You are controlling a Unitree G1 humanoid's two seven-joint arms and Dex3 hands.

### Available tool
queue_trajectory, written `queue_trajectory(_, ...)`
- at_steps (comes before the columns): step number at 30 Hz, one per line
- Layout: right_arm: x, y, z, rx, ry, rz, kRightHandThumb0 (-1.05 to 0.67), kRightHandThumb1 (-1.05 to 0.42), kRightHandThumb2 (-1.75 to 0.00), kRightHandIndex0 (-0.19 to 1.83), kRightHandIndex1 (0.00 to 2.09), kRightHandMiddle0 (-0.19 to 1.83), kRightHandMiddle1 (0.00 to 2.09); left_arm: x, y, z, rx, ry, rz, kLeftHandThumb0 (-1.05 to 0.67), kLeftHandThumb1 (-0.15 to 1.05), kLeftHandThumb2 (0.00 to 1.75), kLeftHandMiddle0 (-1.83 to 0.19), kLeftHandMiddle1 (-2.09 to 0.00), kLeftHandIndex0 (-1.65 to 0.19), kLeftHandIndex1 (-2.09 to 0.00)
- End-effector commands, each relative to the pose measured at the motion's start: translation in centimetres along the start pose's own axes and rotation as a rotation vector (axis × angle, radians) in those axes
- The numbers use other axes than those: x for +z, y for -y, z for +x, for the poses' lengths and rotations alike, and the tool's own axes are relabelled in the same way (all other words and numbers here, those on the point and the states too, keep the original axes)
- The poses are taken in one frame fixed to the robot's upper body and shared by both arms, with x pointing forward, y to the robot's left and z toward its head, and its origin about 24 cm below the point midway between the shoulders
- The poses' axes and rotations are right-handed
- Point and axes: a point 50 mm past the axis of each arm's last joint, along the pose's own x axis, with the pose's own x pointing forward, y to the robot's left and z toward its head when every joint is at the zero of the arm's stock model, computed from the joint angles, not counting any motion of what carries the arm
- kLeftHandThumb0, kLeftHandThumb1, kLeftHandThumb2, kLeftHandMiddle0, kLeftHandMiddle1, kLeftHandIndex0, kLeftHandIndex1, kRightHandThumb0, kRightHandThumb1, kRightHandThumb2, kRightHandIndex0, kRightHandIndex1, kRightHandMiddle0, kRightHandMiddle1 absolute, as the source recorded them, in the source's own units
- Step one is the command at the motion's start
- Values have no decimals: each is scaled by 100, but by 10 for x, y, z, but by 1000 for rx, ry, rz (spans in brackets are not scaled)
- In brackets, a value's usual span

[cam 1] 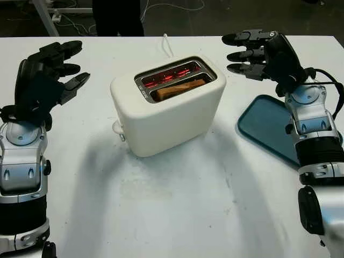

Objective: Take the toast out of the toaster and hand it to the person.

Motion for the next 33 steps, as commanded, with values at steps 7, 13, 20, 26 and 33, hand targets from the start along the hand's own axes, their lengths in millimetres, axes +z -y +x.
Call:
queue_trajectory(7, 7, 5, 2, -11, 20, -10, 0, -85, 0, 90, 5, 81, 0, 3, -1, 0, 4, 14, 14, -22, 92, 9, -40, -79, -64, -10)
queue_trajectory(13, 8, 5, 2, -10, 25, -29, 0, -84, 0, 91, 5, 82, 0, 4, -1, 0, 6, 12, 11, -21, 92, 9, -40, -79, -65, -9)
queue_trajectory(20, 8, 5, 2, -9, 25, -25, 0, -85, 0, 91, 5, 82, 0, 4, -1, 0, 6, 17, 11, -24, 92, 7, -41, -78, -66, -10)
queue_trajectory(26, 8, 5, 2, -11, 27, -32, 0, -85, 0, 92, 5, 82, 1, 4, 0, -1, 10, 15, 1, -22, 92, 7, -40, -78, -66, -10)
queue_trajectory(33, 8, 5, 2, -10, 24, -12, 0, -85, 0, 91, 5, 82, 0, 4, -1, -1, 7, 17, 9, -22, 92, 8, -41, -78, -65, -9)
